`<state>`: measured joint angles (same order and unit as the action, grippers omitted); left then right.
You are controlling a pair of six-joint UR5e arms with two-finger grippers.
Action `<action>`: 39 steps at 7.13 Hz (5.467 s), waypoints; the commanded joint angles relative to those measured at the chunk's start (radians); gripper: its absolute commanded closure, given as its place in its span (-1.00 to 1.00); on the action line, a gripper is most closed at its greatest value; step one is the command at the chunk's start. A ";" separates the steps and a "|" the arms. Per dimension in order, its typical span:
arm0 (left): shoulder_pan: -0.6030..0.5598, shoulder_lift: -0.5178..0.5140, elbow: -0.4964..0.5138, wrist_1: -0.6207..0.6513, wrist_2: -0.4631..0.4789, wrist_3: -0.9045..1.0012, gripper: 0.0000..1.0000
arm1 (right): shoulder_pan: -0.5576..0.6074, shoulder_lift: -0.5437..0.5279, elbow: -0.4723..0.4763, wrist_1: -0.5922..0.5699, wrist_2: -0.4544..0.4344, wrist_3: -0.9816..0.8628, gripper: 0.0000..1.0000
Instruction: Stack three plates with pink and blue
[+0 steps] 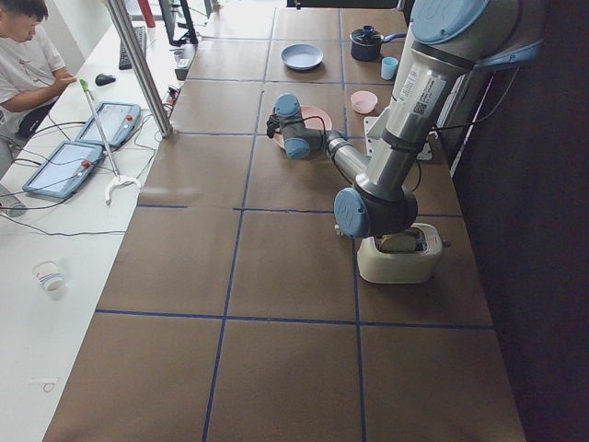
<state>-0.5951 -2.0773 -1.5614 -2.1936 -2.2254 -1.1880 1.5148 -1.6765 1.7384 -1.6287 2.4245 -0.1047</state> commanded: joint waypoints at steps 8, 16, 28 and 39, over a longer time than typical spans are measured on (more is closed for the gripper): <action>-0.081 0.039 -0.060 -0.009 -0.002 -0.037 -1.00 | -0.307 -0.086 -0.221 0.795 -0.054 0.625 -0.78; -0.088 0.040 -0.077 -0.008 -0.004 -0.044 -1.00 | -0.415 -0.077 -0.258 0.903 -0.099 0.820 1.00; -0.170 0.071 -0.127 -0.009 -0.004 -0.076 -1.00 | -0.985 0.541 -0.054 0.617 -0.410 1.416 1.00; -0.334 0.241 -0.114 0.073 -0.010 0.255 -1.00 | -0.618 0.275 0.043 0.589 -0.202 1.263 -1.00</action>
<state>-0.8672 -1.8868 -1.6776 -2.1738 -2.2340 -1.0794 0.7880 -1.3074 1.7727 -1.0359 2.1628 1.2910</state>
